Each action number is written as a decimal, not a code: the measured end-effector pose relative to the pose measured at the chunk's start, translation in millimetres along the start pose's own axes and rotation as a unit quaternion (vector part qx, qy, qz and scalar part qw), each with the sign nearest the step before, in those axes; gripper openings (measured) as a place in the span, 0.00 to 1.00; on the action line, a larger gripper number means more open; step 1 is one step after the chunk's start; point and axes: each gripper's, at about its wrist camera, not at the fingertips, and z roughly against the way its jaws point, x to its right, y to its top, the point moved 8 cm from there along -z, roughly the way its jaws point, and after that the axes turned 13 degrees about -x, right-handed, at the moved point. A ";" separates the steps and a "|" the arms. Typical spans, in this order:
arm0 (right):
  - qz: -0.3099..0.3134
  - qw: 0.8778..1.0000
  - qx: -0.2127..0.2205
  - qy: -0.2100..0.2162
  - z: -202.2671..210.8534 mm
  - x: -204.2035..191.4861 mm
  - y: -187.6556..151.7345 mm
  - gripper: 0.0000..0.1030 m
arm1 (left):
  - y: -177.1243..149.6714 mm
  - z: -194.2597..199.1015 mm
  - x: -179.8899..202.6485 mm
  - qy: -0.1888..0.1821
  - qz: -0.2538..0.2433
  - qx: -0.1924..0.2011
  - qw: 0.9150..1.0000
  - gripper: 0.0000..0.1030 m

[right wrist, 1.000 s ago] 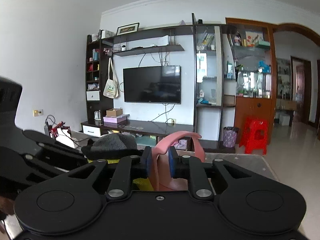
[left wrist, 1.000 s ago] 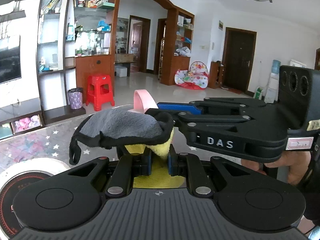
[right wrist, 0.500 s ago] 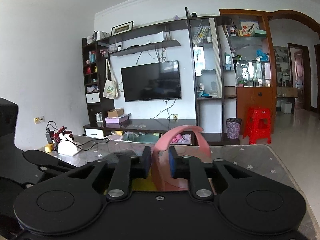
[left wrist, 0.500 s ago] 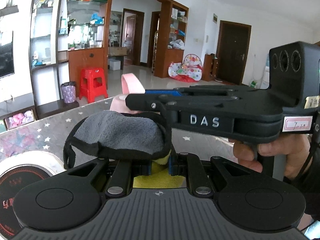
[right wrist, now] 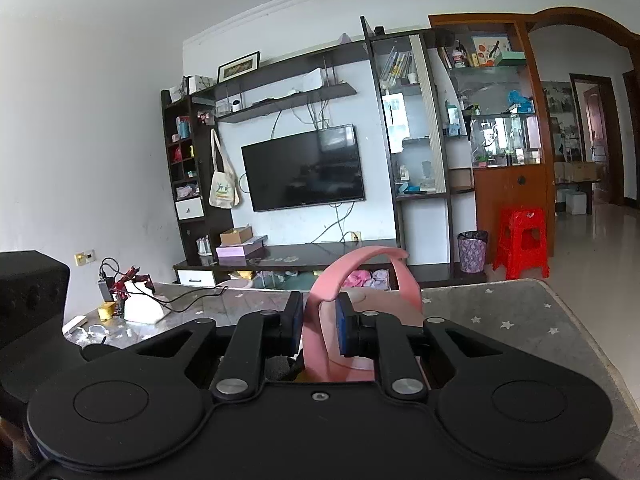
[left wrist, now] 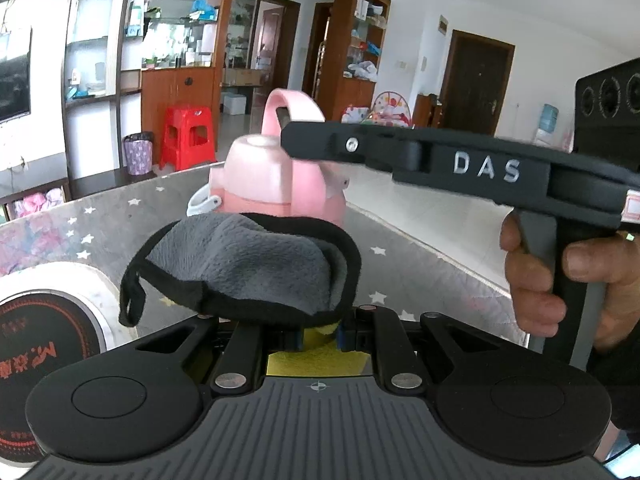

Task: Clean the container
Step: 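Rotate the held bottle against the cloth with the right tool while the left tool holds the cloth, then rub the cloth along the bottle side with the left tool while the right tool turns the bottle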

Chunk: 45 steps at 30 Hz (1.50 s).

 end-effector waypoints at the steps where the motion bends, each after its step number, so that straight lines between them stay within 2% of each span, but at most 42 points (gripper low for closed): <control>1: 0.000 1.000 0.001 -0.001 -1.0 0.7 -1.0 0.18 | -2.7 -2.8 -1.2 -0.001 0.004 -0.004 1.000 0.14; 13: 0.024 0.999 0.011 -0.032 10.1 2.4 -23.6 0.19 | -22.2 -16.4 -6.8 -0.004 0.026 -0.029 0.999 0.14; 25: 0.021 0.999 0.007 -0.041 16.9 9.3 -40.4 0.19 | -37.8 -35.5 -11.8 -0.013 0.048 -0.062 0.997 0.14; 30: 0.022 0.999 0.001 -0.045 14.0 -1.2 -47.2 0.19 | -44.8 -41.7 -17.9 -0.018 0.060 -0.073 0.995 0.14; 37: 0.027 0.998 -0.001 -0.048 27.6 -18.9 -52.8 0.22 | -30.5 -18.3 -17.7 -0.007 0.051 -0.049 0.998 0.14; 39: 0.028 0.998 -0.002 -0.049 27.0 -22.8 -51.1 0.25 | -21.6 -7.6 -18.3 -0.007 0.050 -0.035 0.998 0.14; 45: 0.040 0.997 -0.004 -0.062 24.3 -29.1 -49.8 0.25 | 6.6 15.8 -20.8 0.008 0.025 -0.002 1.000 0.14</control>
